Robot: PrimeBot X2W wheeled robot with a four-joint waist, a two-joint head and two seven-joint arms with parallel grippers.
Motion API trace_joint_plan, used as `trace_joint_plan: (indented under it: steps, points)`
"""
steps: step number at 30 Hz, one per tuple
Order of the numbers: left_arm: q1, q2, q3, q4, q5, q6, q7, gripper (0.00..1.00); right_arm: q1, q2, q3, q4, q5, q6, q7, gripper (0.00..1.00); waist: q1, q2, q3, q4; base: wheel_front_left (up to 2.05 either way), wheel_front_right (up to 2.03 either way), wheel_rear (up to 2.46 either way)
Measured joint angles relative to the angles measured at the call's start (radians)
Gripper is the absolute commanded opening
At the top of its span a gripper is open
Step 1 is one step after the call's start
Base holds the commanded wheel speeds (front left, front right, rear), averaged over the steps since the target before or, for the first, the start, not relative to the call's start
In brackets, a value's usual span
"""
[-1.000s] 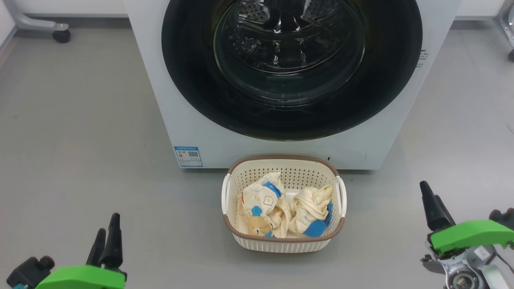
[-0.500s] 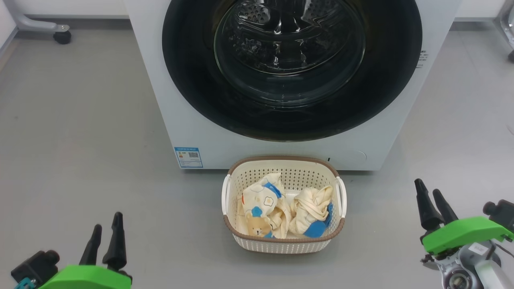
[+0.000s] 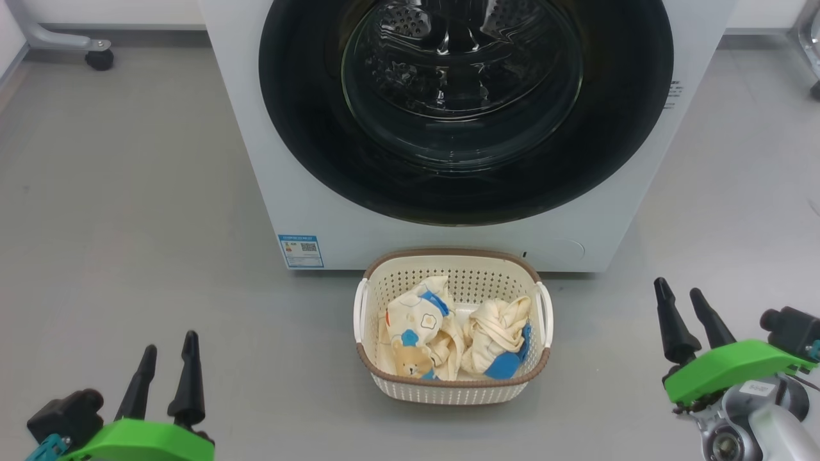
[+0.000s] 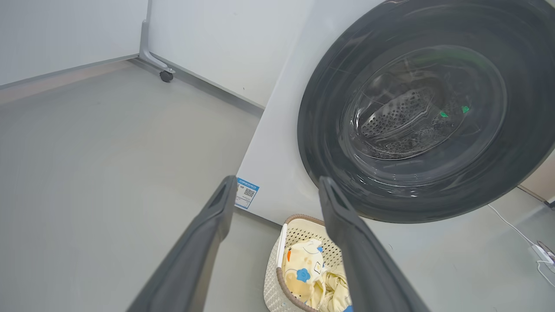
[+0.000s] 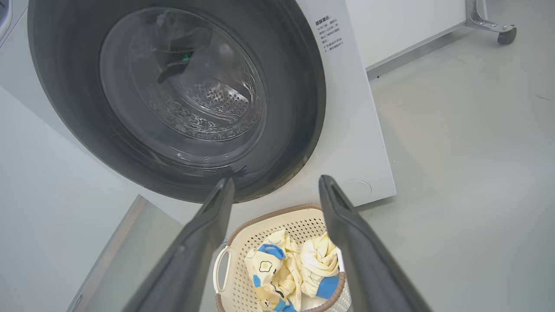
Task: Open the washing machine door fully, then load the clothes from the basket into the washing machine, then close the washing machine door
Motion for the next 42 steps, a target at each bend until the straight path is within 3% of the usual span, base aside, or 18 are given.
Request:
trace_joint_plan:
  steps: [38, 42]
  points:
    - [-0.02, 0.044, -0.022, -0.003, 0.405, -0.001, -0.105, 1.0, -0.019, -0.046, 0.043, -0.026, -0.384, 0.0, -0.107, 1.0, 0.0, 0.0, 0.007, -0.01, 0.0, 0.0, 0.0]
    - [-0.02, 0.046, -0.022, 0.0, 0.409, -0.001, -0.105, 1.0, -0.019, -0.045, 0.035, -0.029, -0.39, 0.0, -0.107, 1.0, 0.0, 0.0, 0.008, -0.011, 0.0, 0.0, 0.0]
